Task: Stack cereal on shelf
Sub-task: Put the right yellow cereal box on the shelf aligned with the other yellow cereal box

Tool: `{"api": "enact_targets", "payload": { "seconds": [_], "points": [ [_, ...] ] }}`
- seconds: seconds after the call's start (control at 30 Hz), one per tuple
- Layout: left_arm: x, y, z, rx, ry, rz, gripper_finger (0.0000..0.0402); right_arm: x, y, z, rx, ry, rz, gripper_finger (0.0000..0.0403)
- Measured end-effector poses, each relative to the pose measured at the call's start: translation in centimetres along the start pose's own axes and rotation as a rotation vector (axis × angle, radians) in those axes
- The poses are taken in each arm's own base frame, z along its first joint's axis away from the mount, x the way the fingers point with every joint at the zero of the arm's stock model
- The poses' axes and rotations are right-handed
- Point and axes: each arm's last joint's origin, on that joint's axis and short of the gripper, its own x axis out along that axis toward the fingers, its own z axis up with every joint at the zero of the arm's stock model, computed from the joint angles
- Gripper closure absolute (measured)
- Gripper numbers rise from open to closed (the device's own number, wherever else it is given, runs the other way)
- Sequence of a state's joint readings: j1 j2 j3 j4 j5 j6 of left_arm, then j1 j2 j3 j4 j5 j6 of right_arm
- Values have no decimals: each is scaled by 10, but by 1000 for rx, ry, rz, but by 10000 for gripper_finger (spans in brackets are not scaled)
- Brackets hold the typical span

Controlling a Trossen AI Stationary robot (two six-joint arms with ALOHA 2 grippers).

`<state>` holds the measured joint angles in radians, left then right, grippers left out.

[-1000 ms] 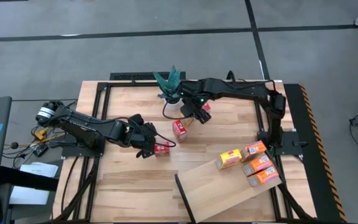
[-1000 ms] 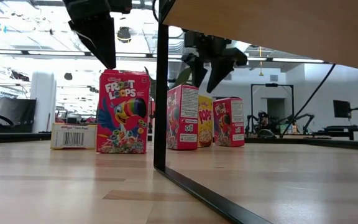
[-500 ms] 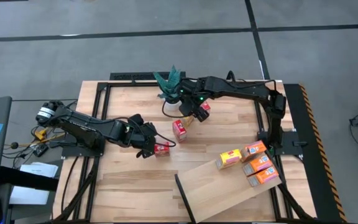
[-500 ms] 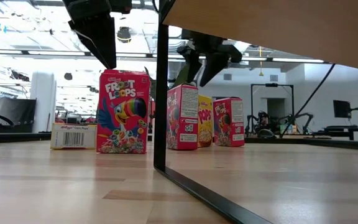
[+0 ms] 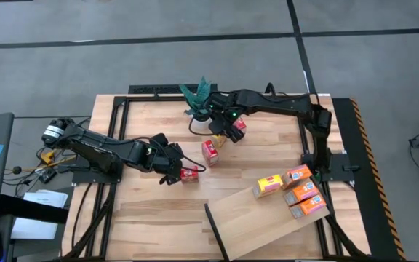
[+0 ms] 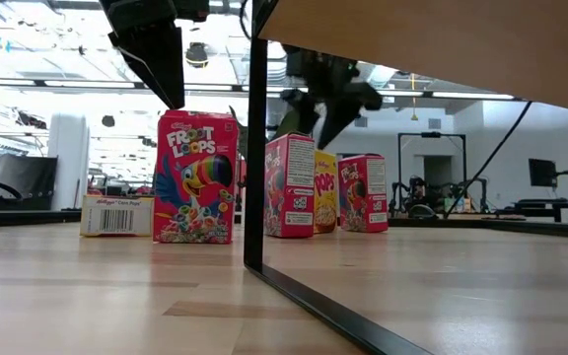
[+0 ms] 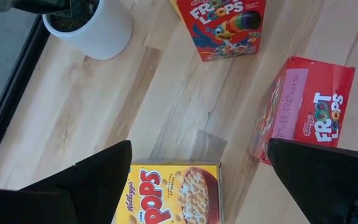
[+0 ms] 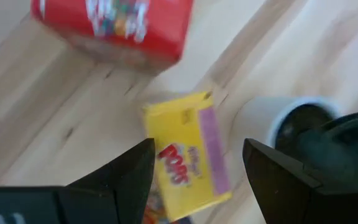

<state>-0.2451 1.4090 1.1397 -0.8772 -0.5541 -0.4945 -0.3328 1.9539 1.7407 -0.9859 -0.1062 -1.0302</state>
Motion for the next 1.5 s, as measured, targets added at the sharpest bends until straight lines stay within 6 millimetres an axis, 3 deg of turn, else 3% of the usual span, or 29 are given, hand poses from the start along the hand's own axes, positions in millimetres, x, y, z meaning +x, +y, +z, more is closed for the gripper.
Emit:
{"api": "enact_targets", "payload": {
  "seconds": [0.23,1.17,1.5],
  "points": [
    [0,0,0,-1,3,-7,34,10,-5,-2,-9,2,-6,133],
    [0,0,0,12,-1,1,34,3,-1,-6,25,26,28,133],
    [0,0,0,11,-3,3,33,-23,-9,4,23,-15,-37,133]
  ]
}}
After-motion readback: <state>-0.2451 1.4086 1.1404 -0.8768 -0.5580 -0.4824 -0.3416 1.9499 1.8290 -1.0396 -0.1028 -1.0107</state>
